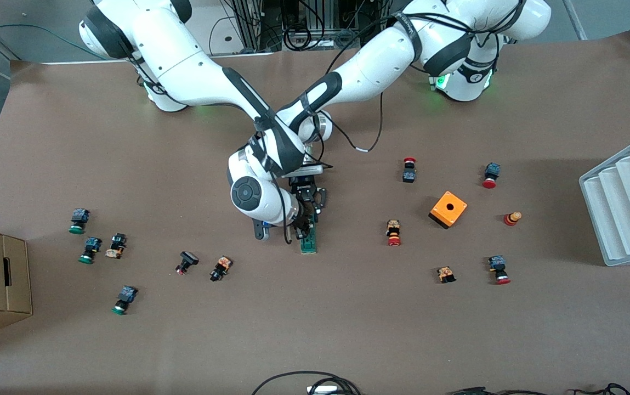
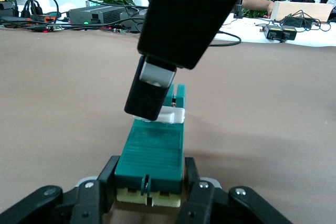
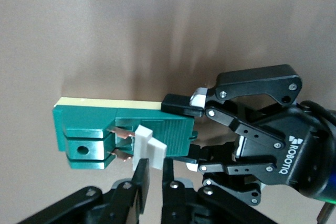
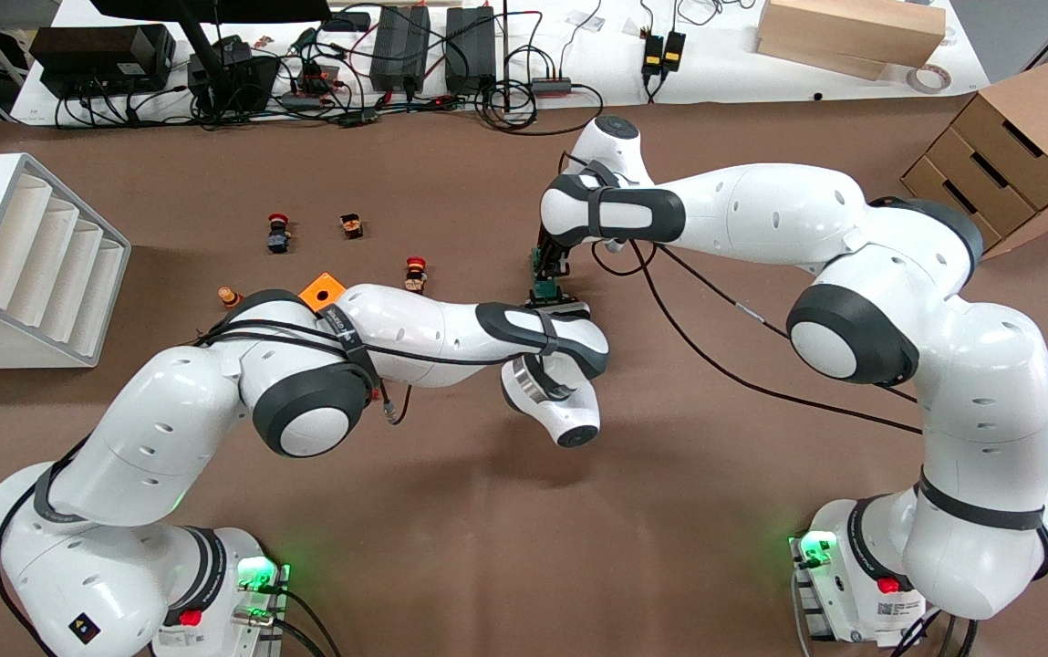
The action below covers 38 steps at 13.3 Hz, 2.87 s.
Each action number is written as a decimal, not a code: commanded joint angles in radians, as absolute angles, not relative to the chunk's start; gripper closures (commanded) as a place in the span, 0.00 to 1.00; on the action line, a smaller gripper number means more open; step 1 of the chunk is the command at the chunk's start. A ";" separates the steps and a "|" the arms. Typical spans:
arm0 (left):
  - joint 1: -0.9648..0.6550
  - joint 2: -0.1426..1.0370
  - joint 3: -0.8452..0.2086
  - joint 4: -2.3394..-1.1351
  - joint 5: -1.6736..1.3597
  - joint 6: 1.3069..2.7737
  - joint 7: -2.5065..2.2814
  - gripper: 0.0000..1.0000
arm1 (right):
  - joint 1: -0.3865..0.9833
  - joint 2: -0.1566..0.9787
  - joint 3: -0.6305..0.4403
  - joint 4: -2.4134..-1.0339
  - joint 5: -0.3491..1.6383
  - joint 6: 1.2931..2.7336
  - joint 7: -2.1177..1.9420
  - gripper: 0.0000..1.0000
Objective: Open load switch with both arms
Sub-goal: 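Push the white handle down onto the switch contacts with the right gripper, then open the right gripper and withdraw the right arm from the switch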
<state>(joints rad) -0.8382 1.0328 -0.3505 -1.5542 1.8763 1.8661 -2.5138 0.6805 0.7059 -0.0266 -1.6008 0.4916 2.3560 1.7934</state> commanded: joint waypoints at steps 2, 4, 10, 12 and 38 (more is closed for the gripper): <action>-0.845 1.062 -0.357 -1.536 1.864 1.867 -2.520 0.44 | 0.701 0.707 -0.031 -1.635 0.465 2.391 1.795 0.84; -0.845 1.062 -0.357 -1.536 1.864 1.867 -2.520 0.45 | 0.703 0.712 -0.031 -1.635 0.462 2.401 1.795 0.84; -0.845 1.065 -0.359 -1.537 1.864 1.867 -2.522 0.45 | 0.703 0.721 -0.031 -1.635 0.459 2.410 1.795 0.84; -0.845 1.066 -0.357 -1.537 1.864 1.867 -2.522 0.45 | 0.701 0.721 -0.031 -1.635 0.454 2.410 1.795 0.84; -0.842 0.954 -0.393 -1.546 1.692 1.885 -2.359 0.00 | 0.049 -0.077 -0.181 -1.687 0.103 1.668 -0.217 0.00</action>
<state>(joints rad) -0.8389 1.0096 -0.3846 -1.5403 1.7608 1.8720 -2.4286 0.0380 0.0073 -0.1372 -1.6224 0.1396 1.6855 -0.0841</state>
